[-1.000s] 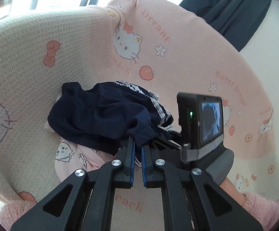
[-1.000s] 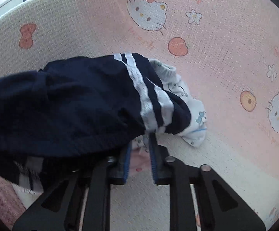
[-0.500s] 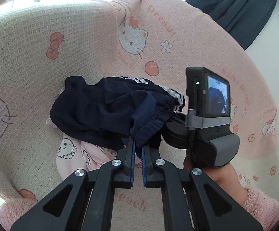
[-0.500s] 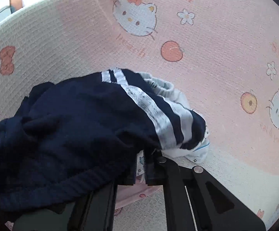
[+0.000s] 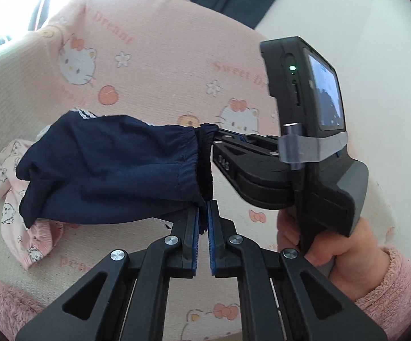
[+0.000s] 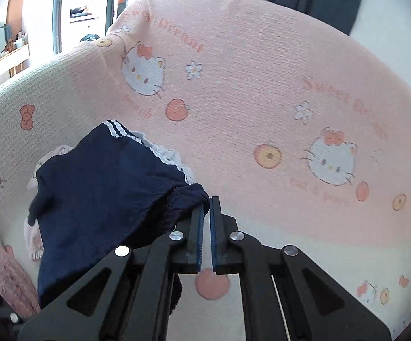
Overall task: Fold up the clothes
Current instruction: 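Lift the navy shorts with both grippers and lay them flat on the blanket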
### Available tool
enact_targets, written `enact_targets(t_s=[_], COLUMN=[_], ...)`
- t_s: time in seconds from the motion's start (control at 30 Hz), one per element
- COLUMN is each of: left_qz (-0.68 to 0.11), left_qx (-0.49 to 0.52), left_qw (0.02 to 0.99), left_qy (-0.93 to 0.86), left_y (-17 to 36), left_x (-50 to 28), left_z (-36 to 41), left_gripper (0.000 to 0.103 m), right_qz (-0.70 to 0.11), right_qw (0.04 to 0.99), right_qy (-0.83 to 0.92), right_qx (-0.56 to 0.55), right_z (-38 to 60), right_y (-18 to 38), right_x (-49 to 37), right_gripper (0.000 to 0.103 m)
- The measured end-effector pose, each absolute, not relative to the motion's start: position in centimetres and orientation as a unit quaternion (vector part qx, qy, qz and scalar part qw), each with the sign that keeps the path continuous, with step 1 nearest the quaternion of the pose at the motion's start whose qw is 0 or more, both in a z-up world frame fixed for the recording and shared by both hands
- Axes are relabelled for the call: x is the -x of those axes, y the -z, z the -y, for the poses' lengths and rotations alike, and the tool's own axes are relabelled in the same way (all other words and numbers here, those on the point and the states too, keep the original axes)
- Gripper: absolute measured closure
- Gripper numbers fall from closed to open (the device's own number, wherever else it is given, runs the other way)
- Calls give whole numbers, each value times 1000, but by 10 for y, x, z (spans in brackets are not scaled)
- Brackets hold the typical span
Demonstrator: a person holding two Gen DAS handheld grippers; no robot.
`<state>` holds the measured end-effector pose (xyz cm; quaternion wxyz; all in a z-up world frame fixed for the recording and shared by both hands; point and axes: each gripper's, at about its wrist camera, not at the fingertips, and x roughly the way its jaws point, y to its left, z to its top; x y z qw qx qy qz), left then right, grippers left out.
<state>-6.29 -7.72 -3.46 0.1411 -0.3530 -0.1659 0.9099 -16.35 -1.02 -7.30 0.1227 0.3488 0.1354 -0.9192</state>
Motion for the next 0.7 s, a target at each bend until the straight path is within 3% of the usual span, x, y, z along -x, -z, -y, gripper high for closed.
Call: enact_targets(t_s=[0.23, 0.37, 0.43, 0.5, 0.57, 0.63, 0.7], left_qz=[130, 109, 97, 84, 71, 63, 40], left_qx=[331, 274, 295, 317, 338, 382, 437], left_qw=[202, 205, 196, 187, 178, 167, 154], left_qy=[-912, -933, -930, -926, -922, -907, -885], left_y=[-12, -63, -55, -48, -40, -13, 32], left_x=[49, 46, 52, 58, 64, 71, 71], left_z=[8, -7, -10, -12, -15, -18, -31], left_gripper=[97, 97, 97, 97, 97, 96, 96], right_qz=[-60, 8, 27, 35, 27, 20, 13], right_qw=[33, 42, 65, 71, 60, 46, 36], right_qy=[944, 939, 926, 912, 897, 878, 858], right_qx=[-321, -340, -372, -402, -436, -476, -513], right_z=[-134, -190, -201, -204, -201, -202, -204], right_y=[0, -29, -23, -3, 28, 63, 97], right_x=[112, 90, 85, 81, 81, 81, 83], right_gripper=[101, 99, 98, 86, 55, 47, 47])
